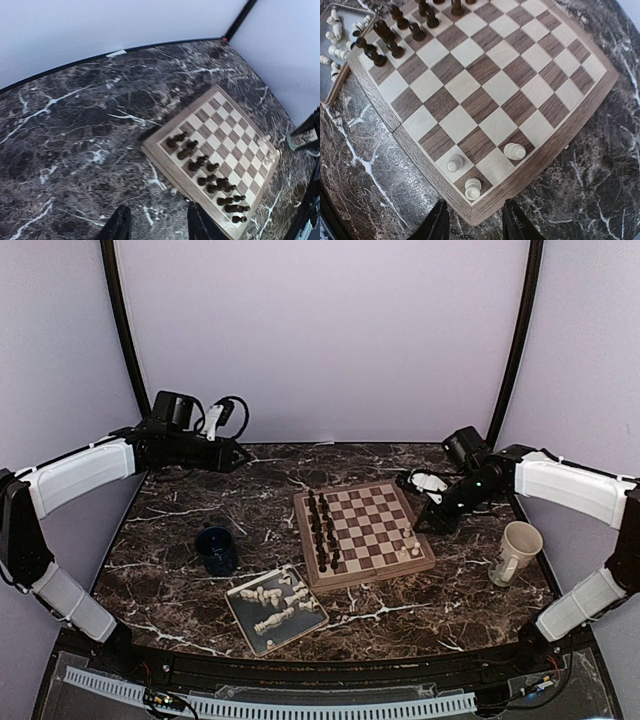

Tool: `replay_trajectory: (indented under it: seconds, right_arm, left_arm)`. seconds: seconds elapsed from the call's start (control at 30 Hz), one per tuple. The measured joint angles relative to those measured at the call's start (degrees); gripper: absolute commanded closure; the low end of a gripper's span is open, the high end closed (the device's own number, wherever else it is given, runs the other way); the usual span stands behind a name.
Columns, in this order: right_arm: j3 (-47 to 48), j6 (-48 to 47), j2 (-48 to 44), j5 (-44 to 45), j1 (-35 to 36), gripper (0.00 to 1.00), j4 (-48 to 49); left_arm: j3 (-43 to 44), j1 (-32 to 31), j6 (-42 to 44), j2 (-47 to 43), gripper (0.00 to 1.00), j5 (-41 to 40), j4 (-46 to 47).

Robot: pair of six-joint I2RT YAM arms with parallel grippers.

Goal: Set up the chess pieces on the board
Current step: Place the rook at a1, then pick up the chess pile from the storage box.

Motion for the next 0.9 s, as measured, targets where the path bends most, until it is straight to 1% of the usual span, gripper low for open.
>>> replay_trajectory:
  seconds: [0.17, 0.33, 0.43, 0.5, 0.63, 0.7, 0.9]
  right_arm:
    - [-3.80, 0.37, -6.25, -3.85, -2.01, 0.61, 5.16]
    - [-9.38, 1.51, -7.02, -7.52, -4.20, 0.61, 9.33]
    - [-10.51, 1.92, -7.13, -8.31, -4.74, 0.61, 10.62]
    - [-10.60, 2.12, -7.52, -8.79, -4.83, 0.61, 11.61]
    - [-10.67, 2.12, -8.52, -9.35, -4.87, 0.61, 12.94]
    - [-10.80, 2.12, -8.94, -9.51, -4.87, 0.61, 13.33]
    - [-11.50, 2.10, -10.08, -9.51, -4.87, 0.61, 13.51]
  left_arm:
    - [5.09, -10.73, 2.45, 1.62, 0.66, -1.55, -9.40]
    - [4.50, -20.15, 3.74, 1.49, 0.69, -2.93, -20.63]
    - [4.04, -24.87, 4.15, 1.51, 0.70, -4.96, -27.87]
    - [4.02, -27.56, 4.31, 1.68, 0.68, -6.14, -32.15]
    - [4.02, -30.58, 4.63, 3.69, 0.63, -8.15, -37.55]
    - [4.02, -31.69, 4.92, 5.92, 0.62, -9.11, -39.39]
    - [4.02, -33.09, 6.19, 12.28, 0.67, -12.79, -42.03]
